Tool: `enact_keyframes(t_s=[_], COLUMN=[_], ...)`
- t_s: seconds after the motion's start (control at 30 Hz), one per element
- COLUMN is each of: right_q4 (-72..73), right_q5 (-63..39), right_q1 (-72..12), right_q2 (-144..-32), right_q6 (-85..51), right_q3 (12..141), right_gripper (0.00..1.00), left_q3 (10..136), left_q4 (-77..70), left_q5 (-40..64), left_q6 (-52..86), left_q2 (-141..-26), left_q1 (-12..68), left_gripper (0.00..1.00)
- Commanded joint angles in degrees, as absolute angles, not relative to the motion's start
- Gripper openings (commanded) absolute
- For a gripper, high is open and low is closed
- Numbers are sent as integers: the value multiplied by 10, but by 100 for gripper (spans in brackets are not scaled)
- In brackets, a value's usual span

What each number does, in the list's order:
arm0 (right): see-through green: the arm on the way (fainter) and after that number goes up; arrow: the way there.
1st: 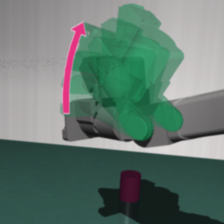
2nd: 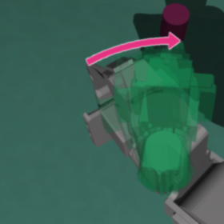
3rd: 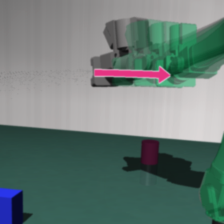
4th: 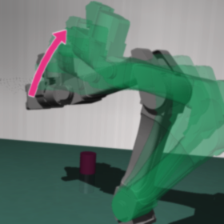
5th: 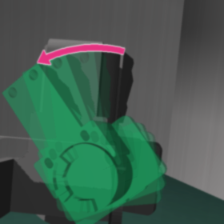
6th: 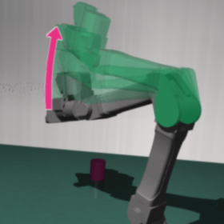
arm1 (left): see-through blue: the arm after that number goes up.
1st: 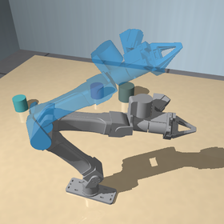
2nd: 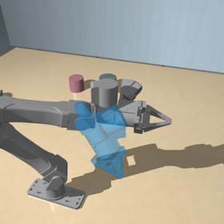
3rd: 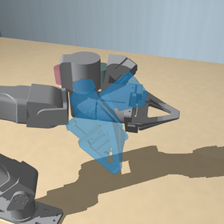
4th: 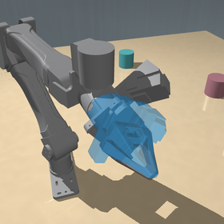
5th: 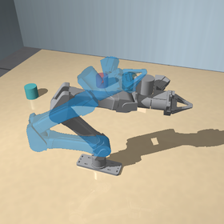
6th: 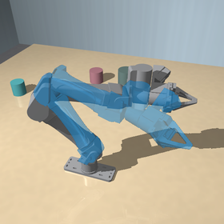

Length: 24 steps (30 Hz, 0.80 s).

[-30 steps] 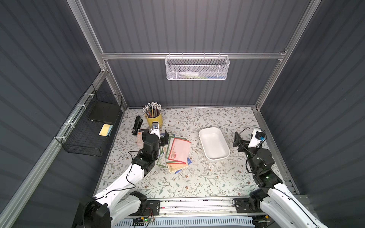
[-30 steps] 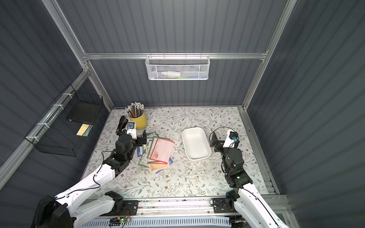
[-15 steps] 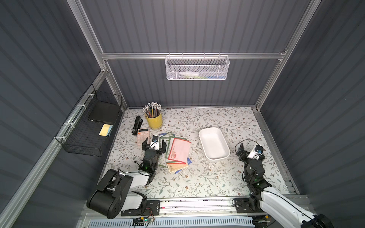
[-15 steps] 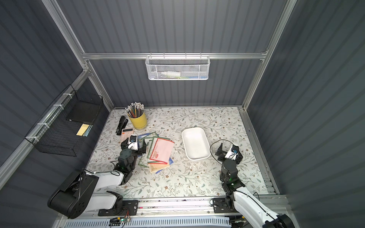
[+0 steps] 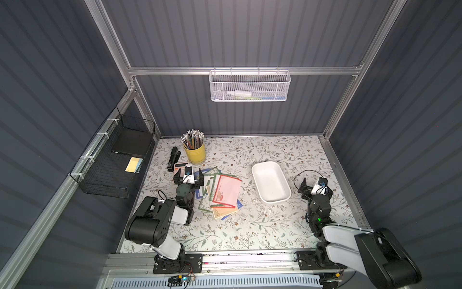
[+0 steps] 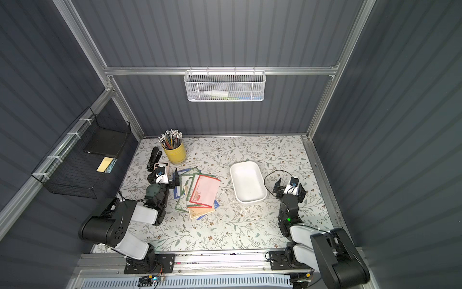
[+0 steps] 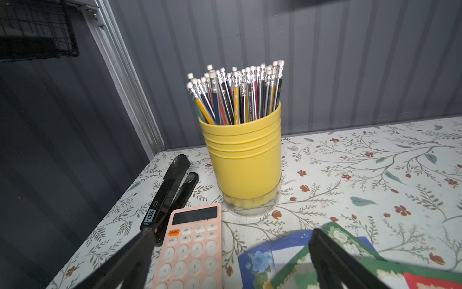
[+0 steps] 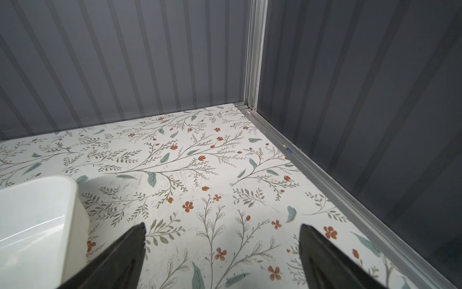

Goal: Take out the stationery paper from the storage box
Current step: Reset both arms

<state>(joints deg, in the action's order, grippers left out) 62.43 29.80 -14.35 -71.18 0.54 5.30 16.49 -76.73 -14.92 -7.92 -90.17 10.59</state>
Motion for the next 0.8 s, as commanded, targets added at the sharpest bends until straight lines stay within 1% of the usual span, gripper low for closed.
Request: enact_keyframes(t_s=[0.0, 0.03, 0.07, 0.13, 0.17, 0.23, 0.3, 0.33, 0.4, 0.43, 0.47, 0.5, 0.53, 0.57, 0.6, 0.63, 0.67, 0.73, 0.77], right_q4=[678, 676, 695, 787, 808, 792, 735, 768, 860, 855, 794, 705, 689, 740, 778, 796, 793, 744, 708], right_q5=[249, 239, 230, 248, 260, 239, 178, 163, 169, 167, 164, 162, 152, 156, 157, 155, 156, 157, 154], right_q1=[-135, -133, -130, -120, -116, -99, -72, -55, -44, -42, -42, -41, -37, -36, -36, -36, -36, -36, -36], right_q2=[-769, -788, -810, -863, -872, -855, -829, -847, -905, -911, -893, -867, -864, -881, -894, -900, -899, -884, -872], right_q6=[38, 50, 56, 58, 51, 30, 0, -10, -14, -10, -17, -27, -32, -25, -21, -21, -21, -25, -29], right_q3=[105, 116, 116, 111, 108, 101, 100, 91, 85, 95, 111, 132, 138, 128, 119, 114, 116, 127, 135], right_gripper=[99, 99, 99, 99, 99, 99, 99, 99, 99, 99, 99, 99, 99, 99, 99, 99, 99, 99, 99], left_q3=[221, 223, 213, 177, 172, 175, 184, 186, 166, 163, 169, 195, 214, 211, 217, 220, 215, 226, 223], left_q4=[-652, -642, -663, -759, -768, -790, -803, -787, -848, -878, -903, -818, -784, -826, -790, -784, -813, -776, -791], left_q5=[-80, -84, -96, -102, -93, -82, -93, -83, -66, -58, -62, -51, -21, -5, 6, 11, 18, 19, 14], left_q6=[-105, -109, -103, -85, -80, -72, -55, -44, -37, -38, -32, -24, -20, -10, -12, -11, -7, -3, 3], left_q2=[-859, -856, -857, -870, -871, -895, -917, -913, -936, -960, -981, -964, -968, -980, -969, -971, -979, -973, -977], left_q1=[105, 105, 106, 105, 105, 97, 88, 76, 63, 59, 55, 47, 34, 22, 16, 14, 11, 5, 5], left_gripper=[99, 99, 99, 99, 99, 99, 99, 99, 99, 99, 99, 99, 99, 99, 99, 99, 99, 99, 99])
